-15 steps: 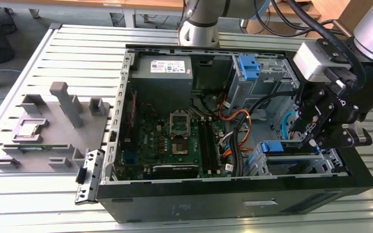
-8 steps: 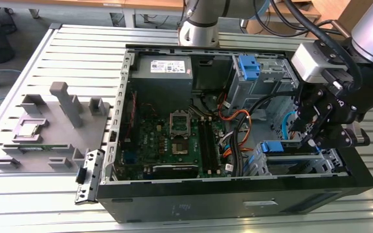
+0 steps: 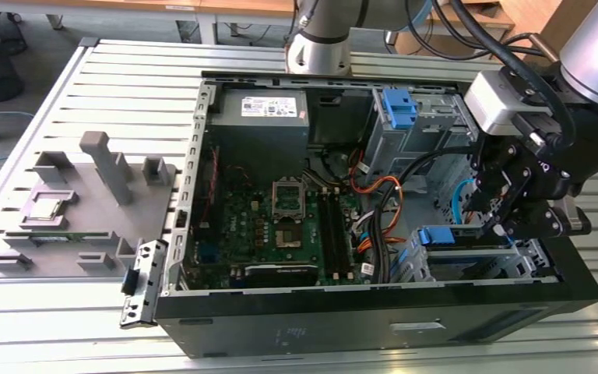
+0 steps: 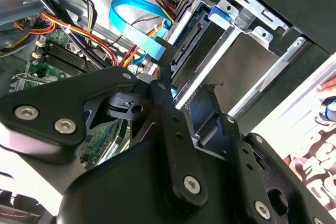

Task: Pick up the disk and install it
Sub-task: 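Insert the disk into the insertion slot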

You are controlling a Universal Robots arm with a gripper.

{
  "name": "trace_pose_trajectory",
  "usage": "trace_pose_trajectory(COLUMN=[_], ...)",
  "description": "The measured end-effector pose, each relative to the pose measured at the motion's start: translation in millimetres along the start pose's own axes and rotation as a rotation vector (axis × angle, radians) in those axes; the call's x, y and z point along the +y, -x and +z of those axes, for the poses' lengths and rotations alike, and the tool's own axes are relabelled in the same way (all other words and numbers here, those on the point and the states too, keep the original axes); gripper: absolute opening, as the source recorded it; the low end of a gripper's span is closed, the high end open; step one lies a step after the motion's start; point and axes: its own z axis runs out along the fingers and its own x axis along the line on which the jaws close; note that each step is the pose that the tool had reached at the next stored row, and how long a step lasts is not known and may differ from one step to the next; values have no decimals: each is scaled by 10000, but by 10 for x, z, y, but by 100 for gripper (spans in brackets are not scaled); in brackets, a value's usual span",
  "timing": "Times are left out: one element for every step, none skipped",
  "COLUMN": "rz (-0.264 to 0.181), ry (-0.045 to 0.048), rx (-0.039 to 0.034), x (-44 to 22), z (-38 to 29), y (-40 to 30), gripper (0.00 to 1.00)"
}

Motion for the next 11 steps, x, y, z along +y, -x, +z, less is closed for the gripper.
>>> trace_pose_trajectory(rz=[19,58,101,136,165,171,173,175,179,183,184], ry=[0,0,0,0,0,0,0,0,0,0,0], rx=[0,0,-1,-1,-3,-3,-3,-3,-3,-2,-2], x=[0,0,0,0,0,0,0,0,0,0,0], z=[0,0,1,1,2,2,2,3,2,2,2], y=[3,8,11,16,20,20,20,20,21,21,21], gripper=[42,42,42,42,42,42,42,42,42,42,42])
